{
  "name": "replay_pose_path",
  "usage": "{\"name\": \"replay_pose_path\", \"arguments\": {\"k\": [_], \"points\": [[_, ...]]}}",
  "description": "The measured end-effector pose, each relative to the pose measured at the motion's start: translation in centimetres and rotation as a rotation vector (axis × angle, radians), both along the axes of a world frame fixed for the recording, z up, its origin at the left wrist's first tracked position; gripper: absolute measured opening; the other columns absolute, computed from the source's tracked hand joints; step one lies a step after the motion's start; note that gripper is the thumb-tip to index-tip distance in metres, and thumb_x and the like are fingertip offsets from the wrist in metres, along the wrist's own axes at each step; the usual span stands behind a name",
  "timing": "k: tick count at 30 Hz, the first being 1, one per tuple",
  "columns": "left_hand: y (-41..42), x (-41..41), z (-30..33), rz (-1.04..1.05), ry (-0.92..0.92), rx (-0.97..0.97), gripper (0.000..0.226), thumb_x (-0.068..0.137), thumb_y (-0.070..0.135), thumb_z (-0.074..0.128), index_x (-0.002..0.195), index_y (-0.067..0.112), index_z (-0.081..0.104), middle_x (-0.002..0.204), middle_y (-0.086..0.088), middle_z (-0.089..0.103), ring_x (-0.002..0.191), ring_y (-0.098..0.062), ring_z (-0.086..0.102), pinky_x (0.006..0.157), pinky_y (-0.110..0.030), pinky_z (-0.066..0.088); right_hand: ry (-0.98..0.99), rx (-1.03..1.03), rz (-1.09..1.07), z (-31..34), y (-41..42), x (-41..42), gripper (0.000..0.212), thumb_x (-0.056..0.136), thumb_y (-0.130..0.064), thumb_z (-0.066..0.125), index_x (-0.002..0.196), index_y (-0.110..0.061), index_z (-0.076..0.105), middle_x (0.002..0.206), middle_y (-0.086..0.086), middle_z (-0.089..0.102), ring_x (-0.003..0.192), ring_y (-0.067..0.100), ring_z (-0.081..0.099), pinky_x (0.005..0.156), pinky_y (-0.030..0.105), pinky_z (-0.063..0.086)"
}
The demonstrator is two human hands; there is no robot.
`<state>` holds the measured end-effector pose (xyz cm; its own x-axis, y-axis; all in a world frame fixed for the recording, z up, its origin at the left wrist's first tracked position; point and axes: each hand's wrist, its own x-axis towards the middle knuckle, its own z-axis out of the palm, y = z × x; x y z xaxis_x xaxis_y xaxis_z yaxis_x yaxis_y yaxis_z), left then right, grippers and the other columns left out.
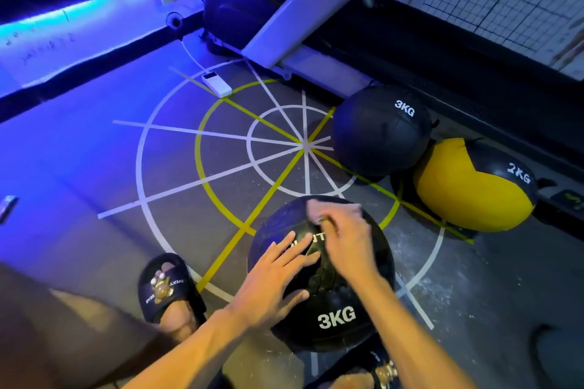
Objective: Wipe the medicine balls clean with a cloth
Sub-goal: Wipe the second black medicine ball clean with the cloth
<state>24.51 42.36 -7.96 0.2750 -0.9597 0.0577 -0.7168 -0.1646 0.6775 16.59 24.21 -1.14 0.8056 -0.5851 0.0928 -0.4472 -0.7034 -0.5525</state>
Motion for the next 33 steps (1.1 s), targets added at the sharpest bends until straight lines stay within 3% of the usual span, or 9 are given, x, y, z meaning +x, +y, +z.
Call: {"name": "replay_pose_path", "arguments": {"k": [3, 8, 10, 14, 17, 21, 24, 29, 33], "points": [[0.4, 0.5, -0.5, -0.025, -0.026, 0.002, 0.066, 0.1, 0.051, 0.057, 0.158, 0.042, 0.028, 0.17, 0.019, 0.008, 0.158, -0.011, -0.008, 0.126, -0.054, 0.017, 0.076, 0.04, 0.24, 0.7, 1.9, 0.0, 0.021, 0.104, -0.022, 0.05, 0.109, -0.028, 0.07, 0.103, -0.001, 0.07, 0.093, 0.011, 0.063, 0.085, 0.027, 0.053], [0.3, 0.9, 0.2, 0.01, -0.007, 0.022, 0.071, 0.098, 0.064, 0.052, 0.159, 0.045, 0.023, 0.169, 0.023, -0.001, 0.157, -0.006, -0.009, 0.129, -0.041, 0.002, 0.135, 0.006, -0.151, -0.1, -4.2, -1.4, 0.016, 0.105, -0.021, 0.053, 0.113, -0.026, 0.066, 0.089, 0.005, 0.071, 0.072, 0.019, 0.061, 0.063, 0.034, 0.043], [1.4, 1.6, -0.4, 0.218, 0.114, 0.01, 0.08, 0.09, 0.077, 0.052, 0.158, 0.041, 0.029, 0.17, 0.017, 0.012, 0.157, -0.008, 0.006, 0.127, -0.036, 0.012, 0.169, -0.04, -0.182, -0.7, -4.5, -2.0, 0.015, 0.105, -0.017, 0.052, 0.114, -0.019, 0.063, 0.079, 0.007, 0.067, 0.067, 0.025, 0.059, 0.058, 0.036, 0.039], [3.4, 2.5, -1.6, 0.699, 0.304, 0.169, 0.079, 0.092, 0.064, 0.059, 0.154, 0.019, 0.039, 0.156, -0.005, 0.04, 0.142, -0.026, 0.043, 0.115, -0.038, 0.036, 0.158, -0.049, -0.284, -1.1, -4.2, -2.9, 0.014, 0.105, -0.016, 0.05, 0.114, -0.017, 0.061, 0.073, 0.01, 0.065, 0.068, 0.033, 0.061, 0.059, 0.043, 0.047], [3.5, 1.5, -1.6, 0.779, 0.723, 0.46, 0.122, 0.07, 0.09, 0.056, 0.155, 0.006, 0.033, 0.153, -0.014, 0.046, 0.136, -0.031, 0.051, 0.109, -0.045, 0.047, 0.123, -0.026, -0.335, -1.3, -4.2, -4.1, 0.012, 0.105, -0.014, 0.05, 0.111, -0.017, 0.06, 0.072, 0.009, 0.064, 0.067, 0.031, 0.06, 0.059, 0.041, 0.045], [3.6, -0.4, -0.2, 0.513, 1.039, 0.792, 0.092, 0.077, 0.087, 0.055, 0.113, 0.002, 0.065, 0.1, -0.01, 0.079, 0.085, -0.03, 0.077, 0.083, -0.048, 0.063, 0.134, 0.006, -0.365, -0.7, -4.7, -5.7, 0.012, 0.105, -0.014, 0.049, 0.111, -0.016, 0.059, 0.074, 0.01, 0.064, 0.068, 0.03, 0.06, 0.062, 0.044, 0.047], [3.0, -0.4, 0.5, 0.427, 1.146, 0.72, 0.09, 0.075, 0.085, 0.061, 0.111, 0.004, 0.066, 0.095, -0.01, 0.079, 0.084, -0.027, 0.078, 0.074, -0.043, 0.064, 0.15, 0.008, -0.356, -0.6, -4.8, -6.3, 0.012, 0.106, -0.016, 0.049, 0.113, -0.018, 0.058, 0.074, 0.008, 0.064, 0.065, 0.024, 0.059, 0.06, 0.042, 0.046], [1.7, -1.0, 1.5, 0.373, 1.009, 0.729, 0.069, 0.097, 0.061, 0.057, 0.131, 0.001, 0.055, 0.093, -0.013, 0.078, 0.077, -0.025, 0.078, 0.061, -0.033, 0.062, 0.152, 0.025, -0.363, -0.7, -4.3, -5.3, 0.012, 0.106, -0.019, 0.047, 0.111, -0.022, 0.058, 0.074, 0.009, 0.063, 0.066, 0.026, 0.06, 0.06, 0.041, 0.046], [1.4, -0.7, 1.2, 0.31, 0.837, 0.751, 0.035, 0.109, 0.029, 0.043, 0.113, -0.002, 0.06, 0.096, -0.015, 0.078, 0.088, -0.029, 0.077, 0.07, -0.037, 0.065, 0.152, 0.027, -0.359, -0.8, -4.3, -4.9, 0.013, 0.107, -0.02, 0.047, 0.113, -0.023, 0.058, 0.073, 0.009, 0.063, 0.064, 0.027, 0.06, 0.056, 0.039, 0.046]]}}
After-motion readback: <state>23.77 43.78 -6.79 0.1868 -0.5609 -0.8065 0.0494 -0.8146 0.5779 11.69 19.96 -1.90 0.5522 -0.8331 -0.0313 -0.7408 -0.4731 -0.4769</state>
